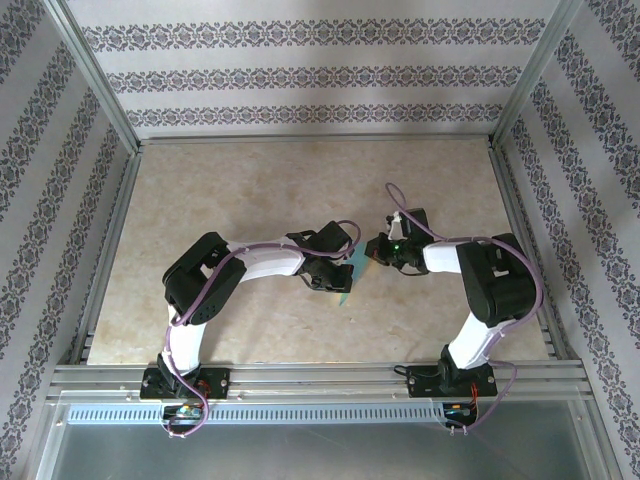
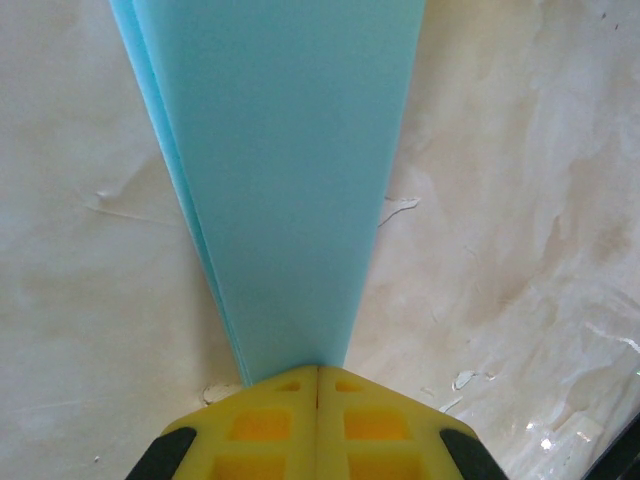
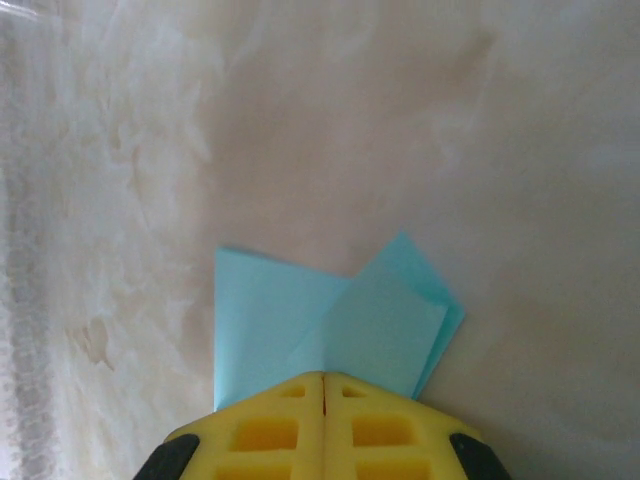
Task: Fold a paper plane with a square sheet of paper (fold left side to right side)
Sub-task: Fold the wing for the fifth time at the center of the table.
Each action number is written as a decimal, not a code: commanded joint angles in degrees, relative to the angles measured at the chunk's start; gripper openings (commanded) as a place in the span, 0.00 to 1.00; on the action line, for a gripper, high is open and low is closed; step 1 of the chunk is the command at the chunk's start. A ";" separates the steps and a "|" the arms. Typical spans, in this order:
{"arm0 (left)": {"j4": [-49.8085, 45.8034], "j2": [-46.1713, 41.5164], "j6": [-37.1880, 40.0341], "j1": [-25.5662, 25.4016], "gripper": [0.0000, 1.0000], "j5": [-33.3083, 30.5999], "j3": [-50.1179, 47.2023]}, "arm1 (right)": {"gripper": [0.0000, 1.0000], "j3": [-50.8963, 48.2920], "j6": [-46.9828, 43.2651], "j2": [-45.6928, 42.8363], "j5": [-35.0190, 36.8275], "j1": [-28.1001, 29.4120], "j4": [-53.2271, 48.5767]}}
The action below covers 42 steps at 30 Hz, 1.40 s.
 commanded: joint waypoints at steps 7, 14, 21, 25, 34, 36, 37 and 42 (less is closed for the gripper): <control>-11.01 2.31 1.20 -0.28 0.00 -5.68 -2.32 | 0.00 4.26 -0.52 3.93 0.14 -5.32 -0.01; -10.81 2.00 1.11 -0.29 0.00 -5.58 -2.42 | 0.00 7.33 -1.00 5.12 -1.11 -7.28 -1.61; -10.30 1.34 0.86 -0.32 0.00 -5.85 -2.54 | 0.00 6.88 -1.33 -3.35 -1.31 -7.71 -6.25; -10.04 1.34 0.76 -0.29 0.00 -5.99 -2.58 | 0.00 1.93 1.91 -9.42 -2.80 -6.24 -7.00; -10.06 1.17 0.76 -0.29 0.00 -6.21 -2.54 | 0.00 -5.85 10.35 -14.45 0.10 5.13 -5.04; -10.04 1.16 0.76 -0.31 0.00 -6.26 -2.53 | 0.00 -5.95 11.40 -13.83 1.37 7.01 -4.61; -9.96 1.17 0.76 -0.33 0.00 -6.29 -2.56 | 0.00 -5.87 11.73 -13.34 1.92 7.75 -4.37; -9.95 0.99 0.67 -0.37 0.00 -6.47 -2.59 | 0.00 -5.39 12.68 -10.21 2.66 9.82 -3.49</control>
